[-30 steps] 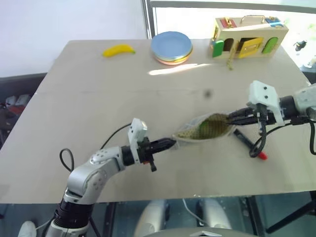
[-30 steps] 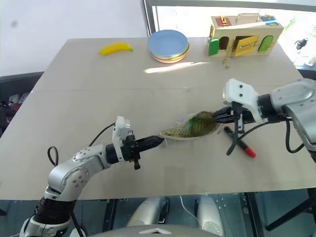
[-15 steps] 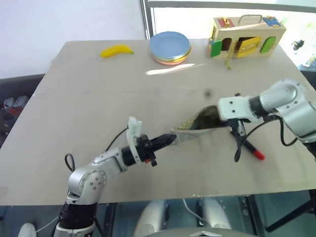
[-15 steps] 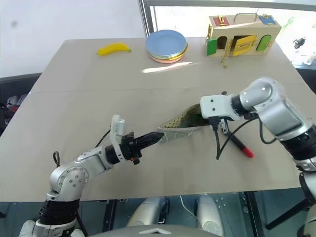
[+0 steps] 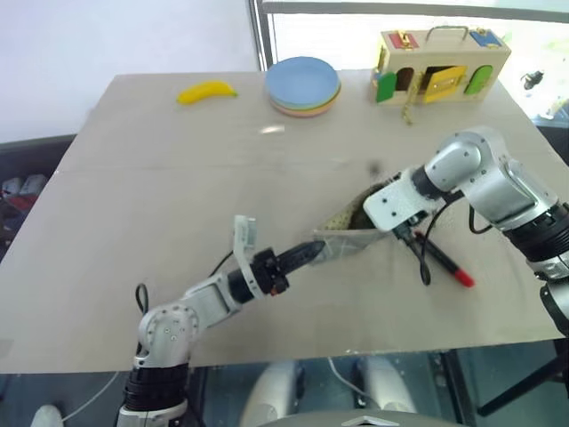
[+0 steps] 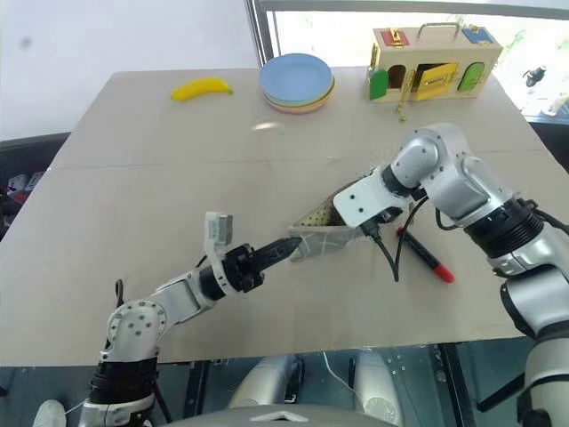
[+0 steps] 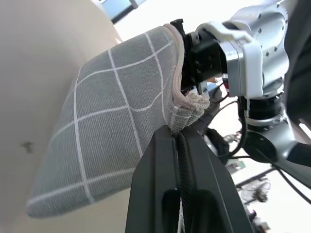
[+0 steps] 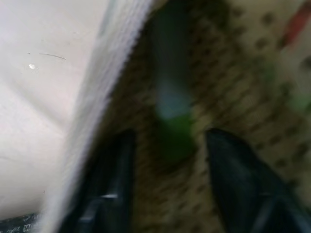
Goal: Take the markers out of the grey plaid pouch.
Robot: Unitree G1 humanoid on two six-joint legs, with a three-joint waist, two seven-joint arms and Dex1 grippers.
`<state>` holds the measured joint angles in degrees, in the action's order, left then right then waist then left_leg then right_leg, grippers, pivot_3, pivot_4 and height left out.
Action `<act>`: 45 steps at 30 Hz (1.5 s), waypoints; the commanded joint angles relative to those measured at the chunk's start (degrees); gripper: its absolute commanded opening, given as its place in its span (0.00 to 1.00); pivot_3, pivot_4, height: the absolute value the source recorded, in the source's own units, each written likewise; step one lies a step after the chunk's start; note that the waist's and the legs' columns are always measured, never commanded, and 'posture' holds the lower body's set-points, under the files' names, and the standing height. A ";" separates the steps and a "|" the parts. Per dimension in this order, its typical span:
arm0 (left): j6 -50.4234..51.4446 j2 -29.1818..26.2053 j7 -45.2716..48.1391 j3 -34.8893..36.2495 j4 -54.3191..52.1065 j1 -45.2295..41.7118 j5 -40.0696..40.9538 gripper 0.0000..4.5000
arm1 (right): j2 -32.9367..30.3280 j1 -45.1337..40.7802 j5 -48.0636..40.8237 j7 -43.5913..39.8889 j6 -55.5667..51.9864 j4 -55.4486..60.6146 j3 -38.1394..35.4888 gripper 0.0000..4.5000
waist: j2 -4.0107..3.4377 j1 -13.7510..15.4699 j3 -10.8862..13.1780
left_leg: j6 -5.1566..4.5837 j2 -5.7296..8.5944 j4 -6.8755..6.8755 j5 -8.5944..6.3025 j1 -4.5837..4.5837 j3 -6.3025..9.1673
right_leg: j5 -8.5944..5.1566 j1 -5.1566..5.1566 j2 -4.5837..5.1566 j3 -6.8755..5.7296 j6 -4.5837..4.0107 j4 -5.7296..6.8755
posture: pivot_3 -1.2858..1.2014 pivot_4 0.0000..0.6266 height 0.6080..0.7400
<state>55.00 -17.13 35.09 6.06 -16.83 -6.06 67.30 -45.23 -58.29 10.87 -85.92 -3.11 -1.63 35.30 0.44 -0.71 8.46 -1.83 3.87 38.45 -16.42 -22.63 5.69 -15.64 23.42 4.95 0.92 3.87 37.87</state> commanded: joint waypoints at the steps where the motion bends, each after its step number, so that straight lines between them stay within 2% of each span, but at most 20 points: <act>1: 1.27 1.21 -0.85 -0.18 -0.83 0.16 3.62 0.00 | 0.20 -0.02 -0.57 -4.34 -2.08 3.80 -0.75 0.90 | 0.00 -0.01 0.00 | 0.00 0.00 0.02 0.00 0.00 0.00 | 0.00 0.00 0.00 0.01 0.00 0.01 | 0.52 0.24 1.00; 2: 1.53 1.61 -1.36 0.23 -0.34 0.27 4.25 0.00 | 0.86 0.01 -0.21 -3.77 -2.40 3.67 -0.38 1.00 | 0.00 -0.01 0.00 | 0.00 0.00 0.02 0.00 0.00 0.00 | 0.00 0.00 0.00 0.01 0.00 0.01 | 0.52 0.24 1.00; 14: 1.06 0.91 0.41 -1.29 5.19 2.37 -1.00 0.00 | 4.54 5.16 5.60 -2.08 -2.14 0.48 5.72 1.00 | 0.04 -0.07 -0.07 | 0.01 0.01 0.07 0.01 0.02 0.00 | 0.00 0.00 -0.01 0.01 -0.01 0.05 | 0.52 0.24 1.00; 18: 0.95 0.99 0.69 -1.58 5.63 2.72 -1.77 0.00 | 6.78 4.49 9.17 0.08 0.64 -4.63 6.87 1.00 | 0.08 -0.16 -0.13 | 0.02 0.00 0.06 0.01 0.10 -0.01 | 0.00 -0.02 -0.02 0.02 0.00 0.07 | 0.52 0.24 1.00; 21: 0.93 1.27 0.83 -1.55 5.91 2.76 -1.86 0.00 | 8.30 4.91 11.34 1.02 3.11 -7.72 7.71 1.00 | 0.15 -0.22 -0.20 | 0.02 0.00 0.03 0.01 0.30 -0.01 | 0.00 -0.17 -0.04 0.04 -0.01 0.07 | 0.52 0.24 1.00; 23: 0.81 1.30 0.97 -1.64 5.91 2.77 -2.06 0.00 | 8.77 5.31 12.20 0.89 4.47 -8.70 7.95 1.00 | 0.20 -0.22 -0.23 | 0.03 0.00 -0.07 0.01 0.76 -0.01 | 0.00 -0.61 -0.05 0.07 -0.01 0.00 | 0.52 0.24 1.00; 26: 0.66 1.45 0.92 -1.59 5.91 2.78 -2.23 0.00 | 9.71 5.68 13.34 1.50 6.01 -10.06 7.79 0.83 | 0.40 -0.26 -0.39 | 0.04 0.00 -0.06 0.01 1.04 -0.01 | 0.00 -0.88 -0.07 0.10 -0.01 0.05 | 0.52 0.24 1.00; 32: 0.40 1.42 0.90 -1.27 5.59 3.31 -2.38 0.00 | 9.89 6.24 13.63 1.42 6.55 -10.41 6.39 0.21 | 0.50 -0.29 -0.51 | 0.24 -0.15 -0.09 0.13 1.36 -0.01 | 0.17 -1.09 -0.29 0.19 -0.26 0.11 | 0.52 0.24 1.00; 35: 0.40 1.22 0.95 -1.32 5.55 3.39 -2.59 0.00 | 9.19 6.21 13.32 0.98 6.25 -9.77 5.24 0.18 | 0.46 -0.23 -0.49 | 0.24 -0.16 -0.21 0.11 1.89 0.03 | 0.16 -1.60 -0.31 0.16 -0.27 0.03 | 0.52 0.24 1.00; 45: 0.26 0.55 1.38 -1.13 5.40 3.52 -3.36 0.00 | 5.06 7.25 5.31 -0.77 -0.91 -1.85 -4.30 0.18 | 0.17 0.07 -0.20 | 0.24 -0.14 -0.25 0.11 1.62 0.18 | 0.16 -1.47 -0.25 0.19 -0.27 -0.11 | 0.52 0.24 1.00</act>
<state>55.64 -16.01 36.21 4.05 -10.56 -3.08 64.30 -38.66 -50.41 17.79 -85.40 -2.30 -5.44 34.98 0.61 -0.64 8.25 -1.59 3.73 38.19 -16.31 -21.20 5.87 -15.47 22.14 4.70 1.11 3.60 37.76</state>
